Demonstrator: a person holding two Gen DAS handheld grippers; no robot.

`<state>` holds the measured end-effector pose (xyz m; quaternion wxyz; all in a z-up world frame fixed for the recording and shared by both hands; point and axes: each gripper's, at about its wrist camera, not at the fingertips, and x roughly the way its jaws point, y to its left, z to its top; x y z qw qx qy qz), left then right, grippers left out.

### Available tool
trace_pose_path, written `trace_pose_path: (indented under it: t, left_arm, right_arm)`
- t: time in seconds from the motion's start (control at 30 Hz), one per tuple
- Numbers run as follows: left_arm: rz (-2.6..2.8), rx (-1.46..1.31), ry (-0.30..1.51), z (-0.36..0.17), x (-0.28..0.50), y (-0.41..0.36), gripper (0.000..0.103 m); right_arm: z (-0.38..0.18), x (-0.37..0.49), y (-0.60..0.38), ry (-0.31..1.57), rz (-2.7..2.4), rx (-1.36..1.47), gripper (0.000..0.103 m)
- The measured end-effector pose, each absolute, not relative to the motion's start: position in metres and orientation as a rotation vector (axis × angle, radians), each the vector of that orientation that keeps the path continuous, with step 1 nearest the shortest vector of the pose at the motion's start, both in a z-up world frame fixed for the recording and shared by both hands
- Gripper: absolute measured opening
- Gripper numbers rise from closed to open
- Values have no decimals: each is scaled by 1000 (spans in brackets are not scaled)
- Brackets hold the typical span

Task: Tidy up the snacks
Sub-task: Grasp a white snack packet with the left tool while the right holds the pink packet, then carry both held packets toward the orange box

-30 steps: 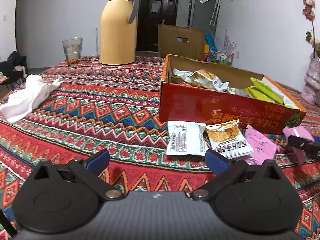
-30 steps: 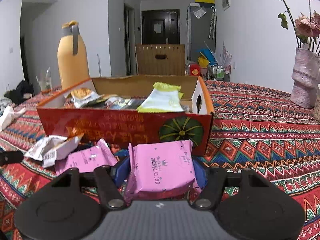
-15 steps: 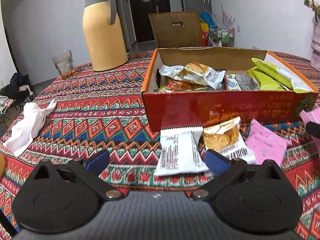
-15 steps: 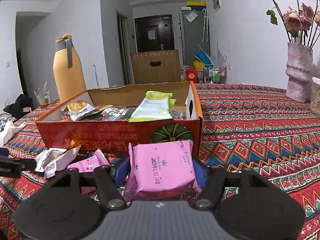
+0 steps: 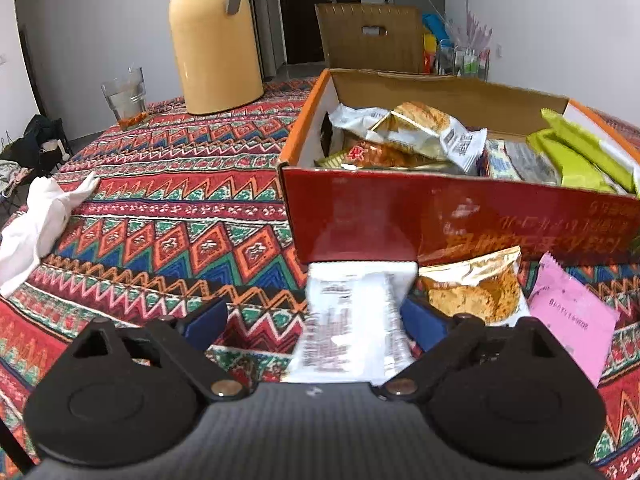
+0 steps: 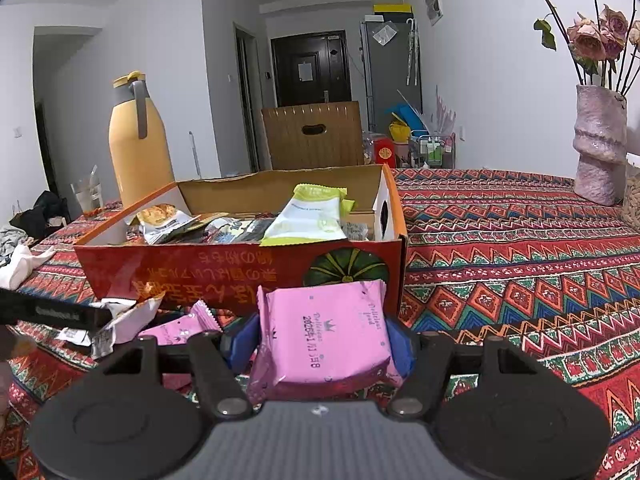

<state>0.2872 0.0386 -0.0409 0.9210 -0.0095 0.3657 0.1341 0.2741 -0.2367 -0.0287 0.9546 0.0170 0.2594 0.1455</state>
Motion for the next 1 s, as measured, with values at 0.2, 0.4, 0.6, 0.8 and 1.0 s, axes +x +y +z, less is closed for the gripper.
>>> trace_pose_path:
  t: [0.2,0.4,0.6,0.8,1.0]
  left_arm:
    - [180,-28,716,-38,281,33,48]
    - [157,34,687,-38,276,18,43]
    - [172,39,649,-35,271,18,43]
    - [182,56,608,-30,266,16,43]
    - [176,51,593,-25,264,16,43]
  right_arm:
    - [-28,273,-237,522,299,33,66]
    - [-30,274,-236,534,291,27,66]
    - [-33,277,-235,547,293,26,66]
    - [-34,279,-235,557,301,30,66]
    - [-34,279,-234,553,301,23,66]
